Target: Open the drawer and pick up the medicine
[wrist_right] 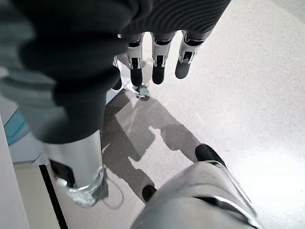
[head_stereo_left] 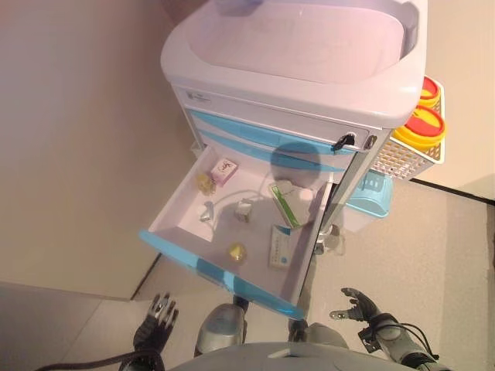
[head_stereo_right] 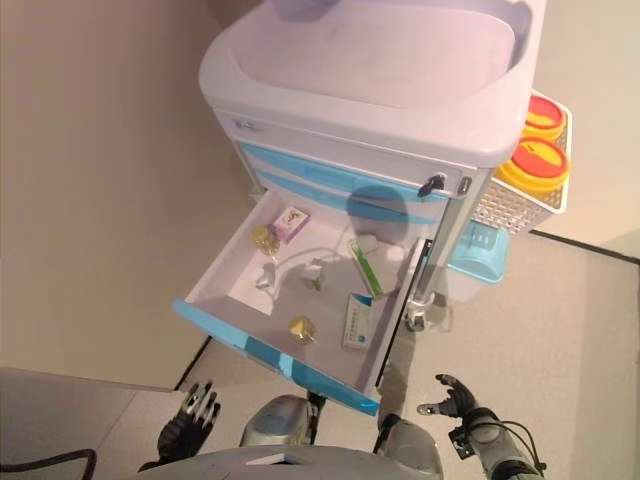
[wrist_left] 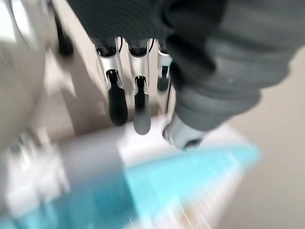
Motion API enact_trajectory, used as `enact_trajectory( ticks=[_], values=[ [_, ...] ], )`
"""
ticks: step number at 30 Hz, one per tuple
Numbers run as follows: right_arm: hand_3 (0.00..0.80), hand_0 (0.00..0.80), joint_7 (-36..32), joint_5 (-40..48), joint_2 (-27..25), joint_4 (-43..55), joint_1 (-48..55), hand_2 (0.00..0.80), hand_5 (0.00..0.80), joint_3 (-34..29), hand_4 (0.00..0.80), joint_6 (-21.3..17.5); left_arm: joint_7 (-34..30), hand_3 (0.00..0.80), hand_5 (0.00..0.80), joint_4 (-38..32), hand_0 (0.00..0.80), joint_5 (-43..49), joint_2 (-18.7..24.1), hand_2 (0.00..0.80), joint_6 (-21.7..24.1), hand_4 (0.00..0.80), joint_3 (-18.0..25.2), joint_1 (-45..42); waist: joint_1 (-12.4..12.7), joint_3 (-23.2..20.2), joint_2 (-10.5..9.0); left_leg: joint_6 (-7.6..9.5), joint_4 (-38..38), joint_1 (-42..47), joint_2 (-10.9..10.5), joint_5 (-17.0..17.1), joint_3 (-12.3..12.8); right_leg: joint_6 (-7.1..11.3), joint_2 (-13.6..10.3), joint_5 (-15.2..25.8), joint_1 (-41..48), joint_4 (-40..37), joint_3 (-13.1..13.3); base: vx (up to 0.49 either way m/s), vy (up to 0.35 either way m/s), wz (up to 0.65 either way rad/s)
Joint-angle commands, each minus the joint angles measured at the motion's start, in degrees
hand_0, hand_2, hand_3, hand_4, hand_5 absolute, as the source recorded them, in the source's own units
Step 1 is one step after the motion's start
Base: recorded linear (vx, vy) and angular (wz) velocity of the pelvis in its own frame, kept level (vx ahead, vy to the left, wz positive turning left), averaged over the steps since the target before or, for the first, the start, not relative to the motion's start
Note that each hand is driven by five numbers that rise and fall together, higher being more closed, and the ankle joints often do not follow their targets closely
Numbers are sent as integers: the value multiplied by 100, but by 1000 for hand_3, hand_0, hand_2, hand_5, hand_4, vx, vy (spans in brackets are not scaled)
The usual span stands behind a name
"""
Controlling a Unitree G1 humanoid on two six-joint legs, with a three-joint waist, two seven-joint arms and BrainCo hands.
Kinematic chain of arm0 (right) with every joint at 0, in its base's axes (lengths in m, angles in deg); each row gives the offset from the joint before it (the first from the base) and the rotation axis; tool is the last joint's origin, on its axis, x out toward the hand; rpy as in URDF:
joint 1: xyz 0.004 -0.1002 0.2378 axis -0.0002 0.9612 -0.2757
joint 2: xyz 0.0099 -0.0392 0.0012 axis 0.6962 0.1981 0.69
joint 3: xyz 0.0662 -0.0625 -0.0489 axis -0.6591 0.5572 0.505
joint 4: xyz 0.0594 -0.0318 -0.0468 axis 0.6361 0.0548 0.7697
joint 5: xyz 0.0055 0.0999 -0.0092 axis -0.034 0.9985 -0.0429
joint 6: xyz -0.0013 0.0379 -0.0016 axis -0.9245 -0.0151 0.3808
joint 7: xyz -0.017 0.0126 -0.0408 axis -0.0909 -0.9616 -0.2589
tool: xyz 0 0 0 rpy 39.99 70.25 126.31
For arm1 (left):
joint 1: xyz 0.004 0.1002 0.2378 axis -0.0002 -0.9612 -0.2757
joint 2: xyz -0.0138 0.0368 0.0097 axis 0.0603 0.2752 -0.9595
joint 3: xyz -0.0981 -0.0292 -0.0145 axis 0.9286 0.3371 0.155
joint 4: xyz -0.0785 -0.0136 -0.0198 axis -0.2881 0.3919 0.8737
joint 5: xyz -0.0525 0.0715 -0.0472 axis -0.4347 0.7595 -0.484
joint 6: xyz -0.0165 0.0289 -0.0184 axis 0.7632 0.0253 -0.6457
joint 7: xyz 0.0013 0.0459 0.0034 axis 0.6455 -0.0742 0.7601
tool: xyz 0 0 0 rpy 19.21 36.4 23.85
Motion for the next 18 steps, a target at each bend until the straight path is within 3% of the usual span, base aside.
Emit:
enact_trajectory(
  ticks=[1,5,9,11,16,18],
  values=[
    [0,0,217,-97,28,7,-177,0,0,-148,0,-240,974,0,0,248,0,1741,318,0,345,0,10,120,55,87,-320,28,336,-180,-235,-270,-40,295,-41,664,327,-719,414,0,67,2],
    [0,0,708,-370,13,-91,-179,0,0,-171,0,-44,1611,0,0,621,0,3142,423,0,181,0,-466,335,-68,-83,-380,98,230,-143,-298,-343,71,377,-51,767,326,-932,498,17,72,-2],
    [0,0,1821,-97,-107,51,-216,0,0,-258,0,37,1773,0,0,726,0,4127,531,0,-37,0,-910,492,-170,-223,-431,184,108,-75,-318,-410,190,452,-20,853,338,-1100,607,31,35,-16],
    [0,0,2050,-14,-152,284,-193,0,0,-336,0,24,1760,0,0,712,0,4227,559,0,-84,0,-1030,495,-210,-244,-448,212,79,-54,-315,-429,241,463,-4,880,341,-1146,642,13,8,-9],
    [0,0,2669,-607,-418,3063,225,0,0,-501,0,218,1728,0,0,602,0,4601,499,0,-144,0,-1448,288,-528,-339,-541,356,-117,46,-330,-526,538,546,55,1077,275,-1416,880,4,31,-19],
    [0,0,2665,-985,-453,3992,396,0,0,-552,0,-118,1778,0,0,664,0,4821,452,0,-102,0,-1500,222,-653,-392,-574,398,-228,89,-340,-539,643,594,76,1150,238,-1509,948,-2,35,-31]
  ],
)
